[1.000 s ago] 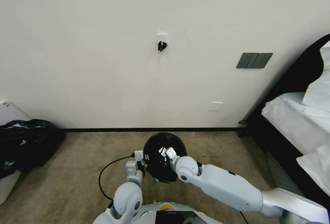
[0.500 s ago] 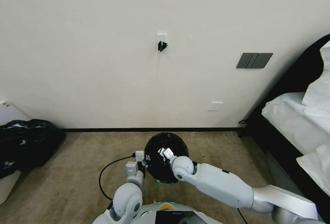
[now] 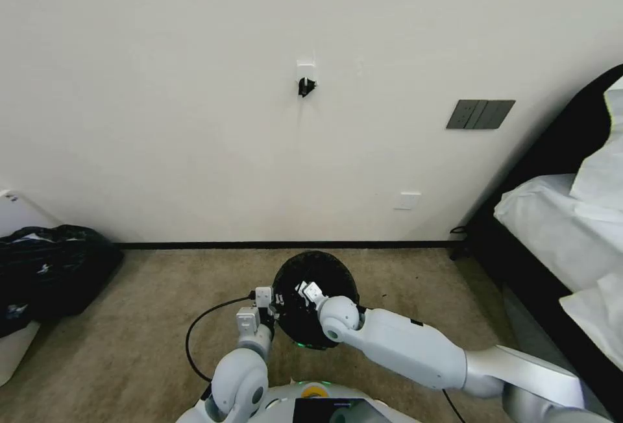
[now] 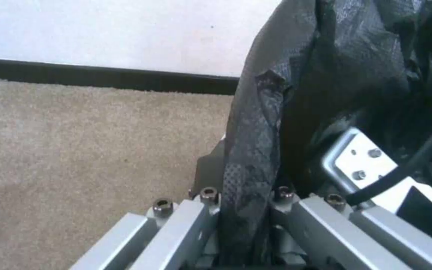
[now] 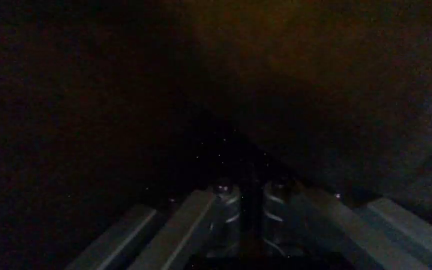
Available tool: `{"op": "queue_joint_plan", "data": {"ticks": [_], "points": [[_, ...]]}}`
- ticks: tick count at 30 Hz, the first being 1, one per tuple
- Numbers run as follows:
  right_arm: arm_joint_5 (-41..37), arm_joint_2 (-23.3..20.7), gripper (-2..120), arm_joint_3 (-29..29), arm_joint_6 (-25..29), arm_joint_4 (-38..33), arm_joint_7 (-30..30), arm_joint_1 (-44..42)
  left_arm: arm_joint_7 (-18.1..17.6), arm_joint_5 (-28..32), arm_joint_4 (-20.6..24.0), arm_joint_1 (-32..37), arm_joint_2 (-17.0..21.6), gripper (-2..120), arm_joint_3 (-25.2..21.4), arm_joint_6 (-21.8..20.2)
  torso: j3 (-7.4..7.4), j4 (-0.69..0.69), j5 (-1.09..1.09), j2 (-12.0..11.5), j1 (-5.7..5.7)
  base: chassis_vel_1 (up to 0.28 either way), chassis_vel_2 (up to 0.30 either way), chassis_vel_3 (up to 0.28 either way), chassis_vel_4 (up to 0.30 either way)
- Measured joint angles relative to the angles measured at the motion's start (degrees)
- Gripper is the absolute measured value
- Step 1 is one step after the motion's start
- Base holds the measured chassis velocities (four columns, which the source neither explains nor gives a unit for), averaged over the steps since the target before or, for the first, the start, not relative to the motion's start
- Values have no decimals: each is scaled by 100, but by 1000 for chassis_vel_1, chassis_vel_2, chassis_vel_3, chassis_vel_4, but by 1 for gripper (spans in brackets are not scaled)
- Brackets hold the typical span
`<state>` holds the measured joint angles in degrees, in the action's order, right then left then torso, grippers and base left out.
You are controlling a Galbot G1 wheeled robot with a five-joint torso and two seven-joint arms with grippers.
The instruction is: Place a trash bag onto the trash bin.
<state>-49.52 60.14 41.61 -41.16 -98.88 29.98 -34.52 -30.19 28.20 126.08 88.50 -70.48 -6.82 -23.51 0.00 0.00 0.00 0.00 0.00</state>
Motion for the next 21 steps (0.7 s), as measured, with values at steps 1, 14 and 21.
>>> {"op": "queue_joint_plan", "data": {"ticks": [1, 14, 21], "points": [[9, 11, 0, 10, 0, 25, -1, 9, 4, 0, 8, 10, 7, 2, -2, 7, 0, 0, 0, 0, 0, 0, 0, 0, 0], [113, 133, 0, 93, 1, 209, -8, -5, 51, 4, 101, 99, 42, 2, -21, 46, 0, 0, 0, 0, 0, 0, 0, 0, 0], [163, 151, 0, 49, 1, 178, -13, -93, 58, 8, 107, 141, 45, 2, -38, 60, 0, 0, 0, 0, 0, 0, 0, 0, 0]]}}
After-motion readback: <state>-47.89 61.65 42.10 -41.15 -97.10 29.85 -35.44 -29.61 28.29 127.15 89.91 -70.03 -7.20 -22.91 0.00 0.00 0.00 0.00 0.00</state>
